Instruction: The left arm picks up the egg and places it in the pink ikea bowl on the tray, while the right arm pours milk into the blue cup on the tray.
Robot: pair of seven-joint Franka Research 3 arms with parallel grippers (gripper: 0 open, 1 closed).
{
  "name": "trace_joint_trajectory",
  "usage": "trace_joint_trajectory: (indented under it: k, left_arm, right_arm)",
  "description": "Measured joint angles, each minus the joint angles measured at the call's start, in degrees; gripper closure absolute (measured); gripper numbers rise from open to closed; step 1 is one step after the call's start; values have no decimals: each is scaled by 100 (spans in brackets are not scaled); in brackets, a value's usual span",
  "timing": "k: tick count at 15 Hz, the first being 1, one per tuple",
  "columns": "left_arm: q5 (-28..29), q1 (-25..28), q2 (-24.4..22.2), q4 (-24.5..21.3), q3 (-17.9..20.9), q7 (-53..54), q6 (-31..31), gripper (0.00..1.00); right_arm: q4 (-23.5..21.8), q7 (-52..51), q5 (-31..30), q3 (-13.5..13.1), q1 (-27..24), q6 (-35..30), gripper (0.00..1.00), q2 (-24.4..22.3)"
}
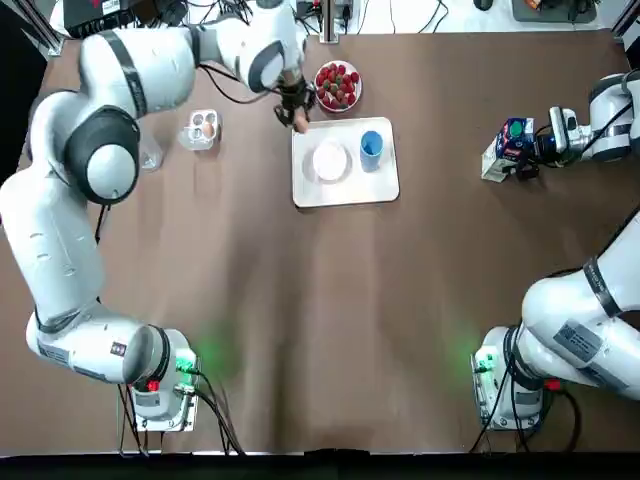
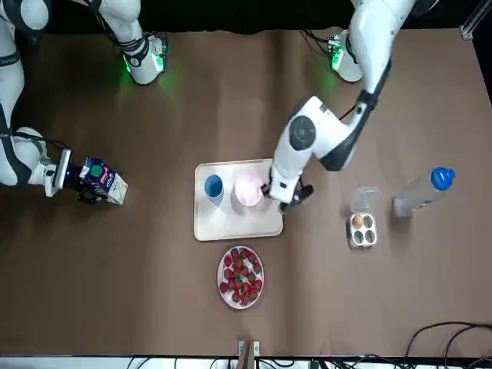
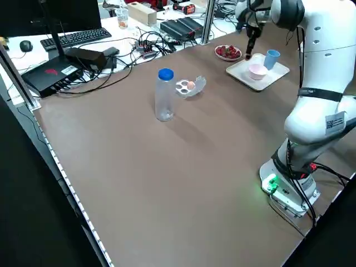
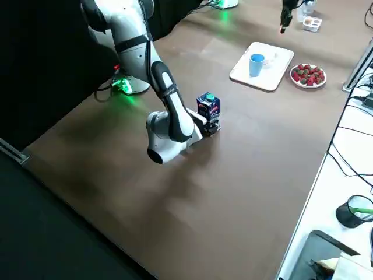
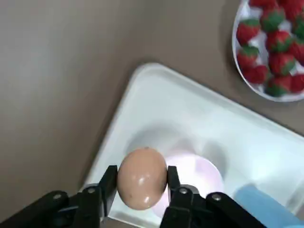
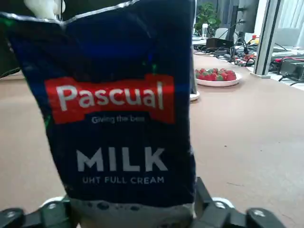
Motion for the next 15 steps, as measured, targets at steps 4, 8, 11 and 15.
trace_joint_trajectory:
  k: [4,8,11,15]
  left_arm:
    - [0,-553,341,17,60,-562,674,53]
    - [0,-925,509,35,428,-779,901,53]
    - [0,-949,532,37,492,-849,992,52]
    - [-1,-953,531,76,502,-864,1041,22]
  right_arm:
    - [0,224,2,-1,0,-15,14,0]
    - [1,479,7,0,0,-22,34,0]
    - [9,516,9,1,1,-22,35,0]
    - [100,848,9,6,56,-22,39,-9]
